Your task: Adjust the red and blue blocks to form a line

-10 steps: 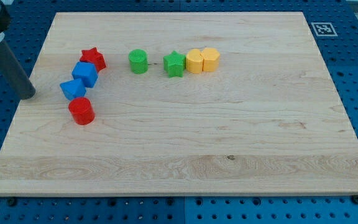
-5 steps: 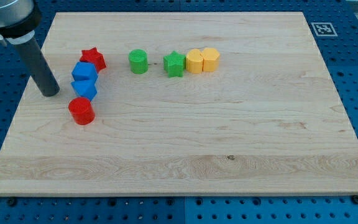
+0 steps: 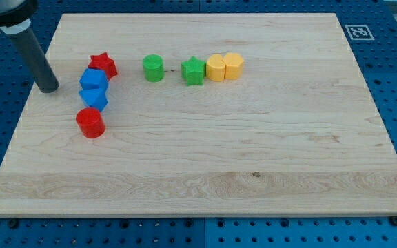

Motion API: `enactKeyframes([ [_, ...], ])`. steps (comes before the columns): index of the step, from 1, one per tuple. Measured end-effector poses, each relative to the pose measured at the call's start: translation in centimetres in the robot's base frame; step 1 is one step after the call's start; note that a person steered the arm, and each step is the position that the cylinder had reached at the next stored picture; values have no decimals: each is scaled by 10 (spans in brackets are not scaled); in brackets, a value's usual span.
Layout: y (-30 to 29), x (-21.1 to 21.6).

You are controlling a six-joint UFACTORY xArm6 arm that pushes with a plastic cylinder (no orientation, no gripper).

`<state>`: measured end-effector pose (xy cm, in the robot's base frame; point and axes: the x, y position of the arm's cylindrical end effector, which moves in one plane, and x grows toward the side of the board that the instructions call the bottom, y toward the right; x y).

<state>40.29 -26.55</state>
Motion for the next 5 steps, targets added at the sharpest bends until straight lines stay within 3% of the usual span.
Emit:
enactKeyframes([
  [5, 58, 0],
])
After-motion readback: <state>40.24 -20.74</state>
